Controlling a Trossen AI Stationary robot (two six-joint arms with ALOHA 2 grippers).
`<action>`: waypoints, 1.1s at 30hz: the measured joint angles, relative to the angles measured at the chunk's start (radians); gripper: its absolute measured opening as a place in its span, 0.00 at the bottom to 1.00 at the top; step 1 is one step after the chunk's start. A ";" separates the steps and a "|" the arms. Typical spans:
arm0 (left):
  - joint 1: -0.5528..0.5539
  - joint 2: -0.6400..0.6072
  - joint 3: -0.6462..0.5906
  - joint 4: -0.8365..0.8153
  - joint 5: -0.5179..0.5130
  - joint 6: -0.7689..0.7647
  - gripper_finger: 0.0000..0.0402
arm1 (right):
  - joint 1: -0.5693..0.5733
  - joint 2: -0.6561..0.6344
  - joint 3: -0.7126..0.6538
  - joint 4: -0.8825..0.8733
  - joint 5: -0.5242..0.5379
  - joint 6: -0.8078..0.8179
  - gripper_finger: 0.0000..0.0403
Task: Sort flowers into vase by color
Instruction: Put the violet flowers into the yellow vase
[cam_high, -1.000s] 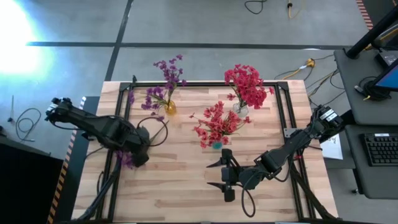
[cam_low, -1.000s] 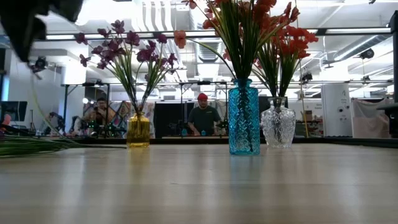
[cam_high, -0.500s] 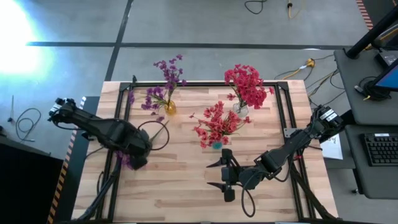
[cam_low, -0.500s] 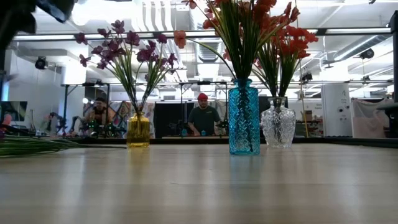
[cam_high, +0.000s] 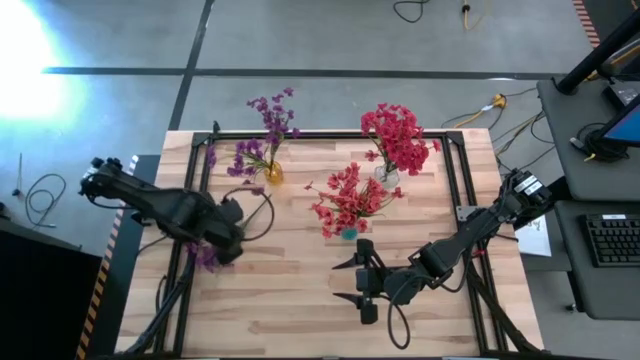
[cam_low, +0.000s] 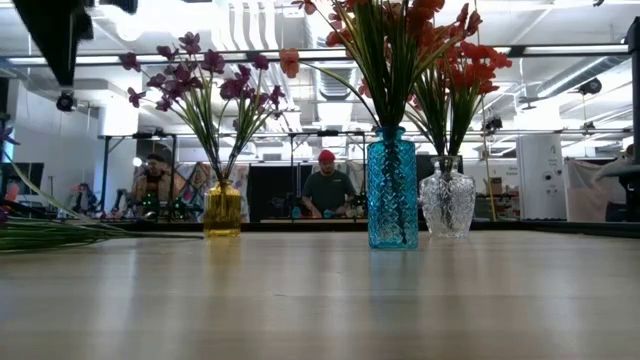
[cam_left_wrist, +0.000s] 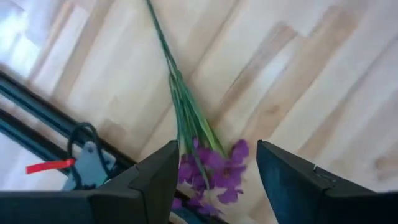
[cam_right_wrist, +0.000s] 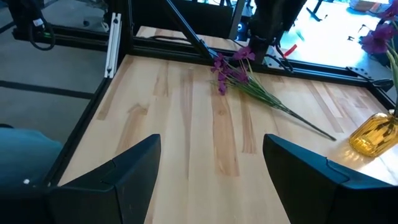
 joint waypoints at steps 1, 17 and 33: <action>0.000 0.006 -0.030 0.028 0.000 -0.001 0.50 | 0.000 0.000 0.000 -0.005 0.000 0.000 0.68; 0.104 0.022 -0.566 0.511 0.001 -0.002 0.41 | 0.000 0.000 0.000 -0.014 0.000 0.000 0.68; 0.119 0.021 -0.740 0.702 -0.037 -0.068 0.24 | 0.000 0.000 0.000 -0.006 0.000 0.018 0.68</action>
